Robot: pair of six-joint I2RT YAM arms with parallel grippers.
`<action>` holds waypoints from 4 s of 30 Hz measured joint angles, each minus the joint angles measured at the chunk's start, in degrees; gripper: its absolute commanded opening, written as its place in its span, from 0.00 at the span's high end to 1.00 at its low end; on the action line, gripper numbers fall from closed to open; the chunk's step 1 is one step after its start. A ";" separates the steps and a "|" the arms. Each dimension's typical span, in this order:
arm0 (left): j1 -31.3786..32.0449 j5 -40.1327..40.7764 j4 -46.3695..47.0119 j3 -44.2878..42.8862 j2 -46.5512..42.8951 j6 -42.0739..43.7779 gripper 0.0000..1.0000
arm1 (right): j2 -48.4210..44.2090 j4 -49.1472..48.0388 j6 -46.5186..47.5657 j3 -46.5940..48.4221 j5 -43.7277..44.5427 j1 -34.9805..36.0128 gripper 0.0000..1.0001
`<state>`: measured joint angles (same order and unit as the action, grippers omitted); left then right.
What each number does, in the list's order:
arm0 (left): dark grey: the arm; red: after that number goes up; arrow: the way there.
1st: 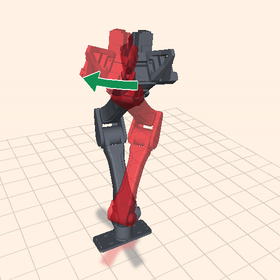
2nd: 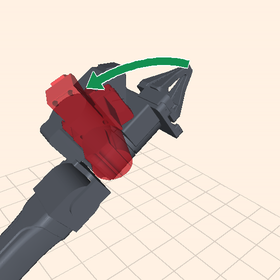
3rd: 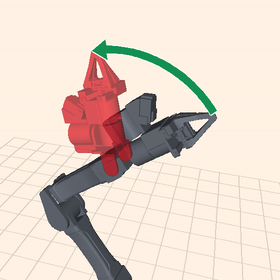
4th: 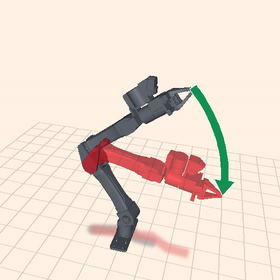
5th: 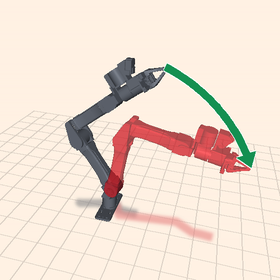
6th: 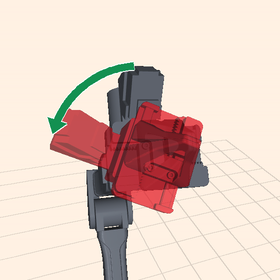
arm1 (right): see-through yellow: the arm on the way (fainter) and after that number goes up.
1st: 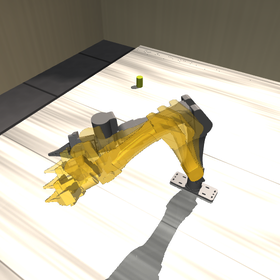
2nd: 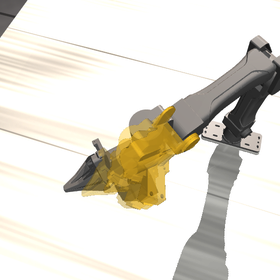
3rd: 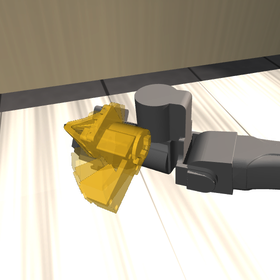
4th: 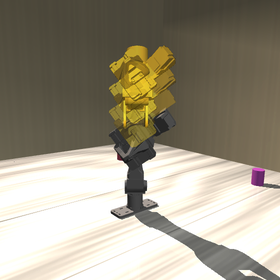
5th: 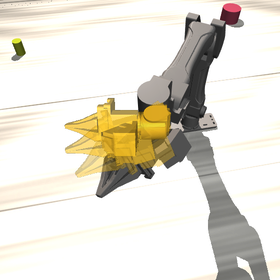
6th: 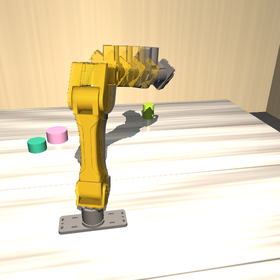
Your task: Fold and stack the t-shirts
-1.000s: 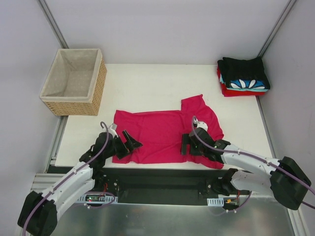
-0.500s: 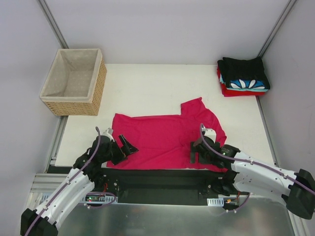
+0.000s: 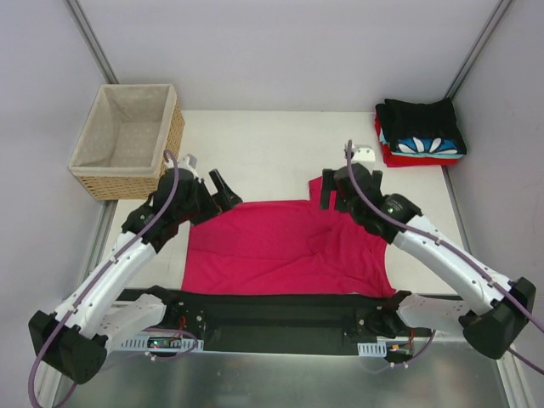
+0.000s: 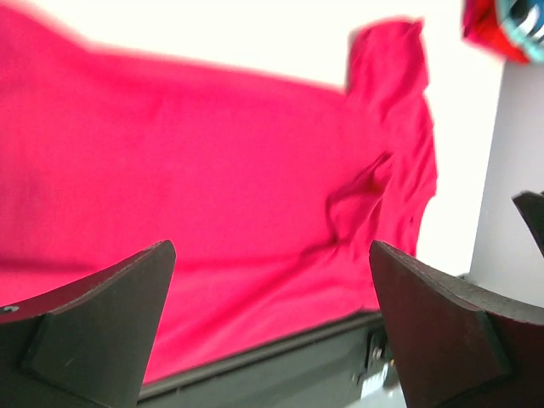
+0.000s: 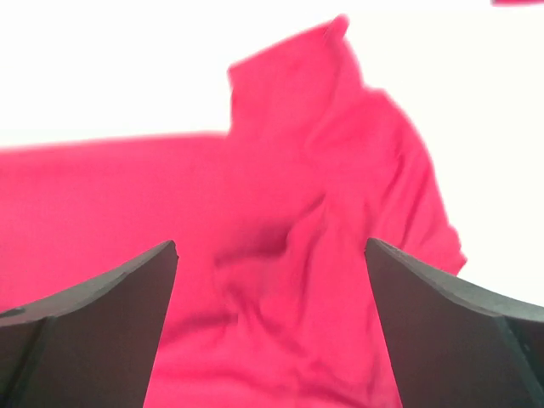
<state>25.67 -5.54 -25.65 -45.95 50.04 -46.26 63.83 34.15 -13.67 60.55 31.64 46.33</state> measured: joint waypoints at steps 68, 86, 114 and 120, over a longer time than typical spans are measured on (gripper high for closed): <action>-25.00 -1.95 17.14 -9.46 46.40 8.41 0.59 | 19.82 -11.52 8.07 5.81 -19.56 -24.87 0.04; -24.98 2.78 16.13 -8.09 46.88 10.34 0.80 | 19.80 -12.87 7.26 3.34 -21.44 -25.64 0.03; -23.58 -0.42 14.27 -6.93 44.22 7.93 1.00 | 26.91 -16.04 6.19 4.42 -24.59 -29.92 0.02; -21.31 -0.31 13.46 -6.27 43.98 5.99 1.00 | 37.07 -18.71 4.79 7.82 -30.51 -34.56 0.01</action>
<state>4.36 -5.85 -12.19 -52.23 94.02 -40.27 100.90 15.44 -8.88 68.38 1.13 11.77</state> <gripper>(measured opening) 0.008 0.987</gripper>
